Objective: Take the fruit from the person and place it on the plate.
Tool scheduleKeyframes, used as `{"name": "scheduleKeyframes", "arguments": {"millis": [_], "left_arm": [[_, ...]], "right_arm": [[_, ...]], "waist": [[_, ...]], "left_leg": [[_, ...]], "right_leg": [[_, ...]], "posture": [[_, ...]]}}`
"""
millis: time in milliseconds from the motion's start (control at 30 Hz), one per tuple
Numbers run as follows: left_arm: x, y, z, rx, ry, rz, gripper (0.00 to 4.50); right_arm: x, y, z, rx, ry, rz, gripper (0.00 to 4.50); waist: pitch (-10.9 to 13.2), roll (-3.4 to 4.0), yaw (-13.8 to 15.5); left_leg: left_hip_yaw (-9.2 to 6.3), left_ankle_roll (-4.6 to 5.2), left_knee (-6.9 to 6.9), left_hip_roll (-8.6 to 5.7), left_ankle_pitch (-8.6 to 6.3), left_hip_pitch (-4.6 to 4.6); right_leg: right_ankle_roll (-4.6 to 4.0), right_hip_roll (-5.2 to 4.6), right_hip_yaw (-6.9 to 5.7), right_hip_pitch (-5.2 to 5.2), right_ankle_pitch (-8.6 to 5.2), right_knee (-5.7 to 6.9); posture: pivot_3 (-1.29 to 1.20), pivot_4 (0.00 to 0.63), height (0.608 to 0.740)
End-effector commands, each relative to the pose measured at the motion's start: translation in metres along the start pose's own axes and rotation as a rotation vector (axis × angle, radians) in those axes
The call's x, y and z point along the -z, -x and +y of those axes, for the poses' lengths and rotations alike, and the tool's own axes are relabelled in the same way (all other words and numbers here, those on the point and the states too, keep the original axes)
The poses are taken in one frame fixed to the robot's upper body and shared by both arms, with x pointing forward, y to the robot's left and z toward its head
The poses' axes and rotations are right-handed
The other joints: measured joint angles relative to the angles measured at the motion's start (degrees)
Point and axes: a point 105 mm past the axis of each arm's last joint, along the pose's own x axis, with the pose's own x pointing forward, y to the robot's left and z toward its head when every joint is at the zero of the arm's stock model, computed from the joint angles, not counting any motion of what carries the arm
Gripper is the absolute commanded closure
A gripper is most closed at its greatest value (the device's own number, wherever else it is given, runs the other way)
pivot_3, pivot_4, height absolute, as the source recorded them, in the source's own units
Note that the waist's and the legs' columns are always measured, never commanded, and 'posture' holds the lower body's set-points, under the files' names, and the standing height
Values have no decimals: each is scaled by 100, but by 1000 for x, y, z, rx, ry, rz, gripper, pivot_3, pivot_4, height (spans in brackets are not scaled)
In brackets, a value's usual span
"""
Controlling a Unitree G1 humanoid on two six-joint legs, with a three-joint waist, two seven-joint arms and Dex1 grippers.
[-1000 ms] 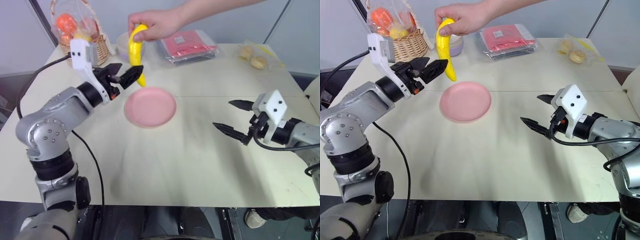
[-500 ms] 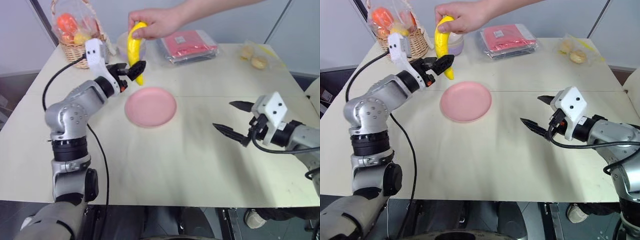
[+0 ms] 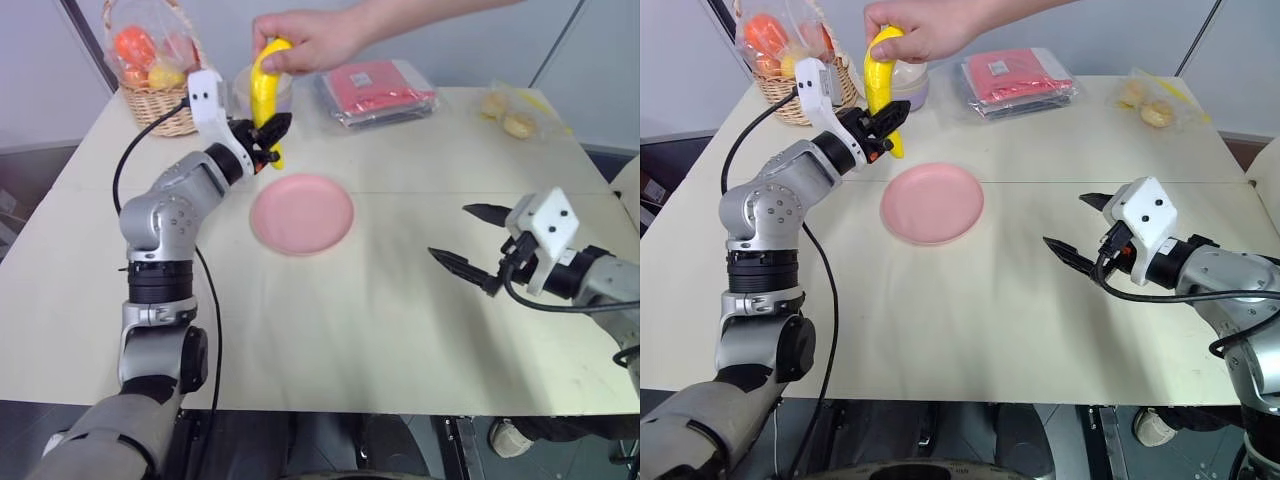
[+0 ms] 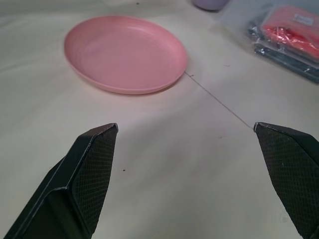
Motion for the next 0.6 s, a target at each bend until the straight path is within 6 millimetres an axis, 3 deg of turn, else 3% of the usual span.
{"name": "scheduleKeyframes", "arguments": {"millis": [33, 600], "left_arm": [[-23, 0, -11, 29, -40, -66, 3695], [-19, -1, -17, 53, -40, -38, 3695]], "right_arm": [[-12, 3, -2, 18, 39, -43, 0], [-12, 2, -2, 14, 40, -46, 0]], "waist": [[0, 0, -1], [0, 0, -1]], "left_leg": [[0, 0, 0, 0, 0, 0], [0, 0, 0, 0, 0, 0]], "right_leg": [[0, 0, 0, 0, 0, 0], [0, 0, 0, 0, 0, 0]], "posture": [[0, 150, 740], [0, 150, 740]]}}
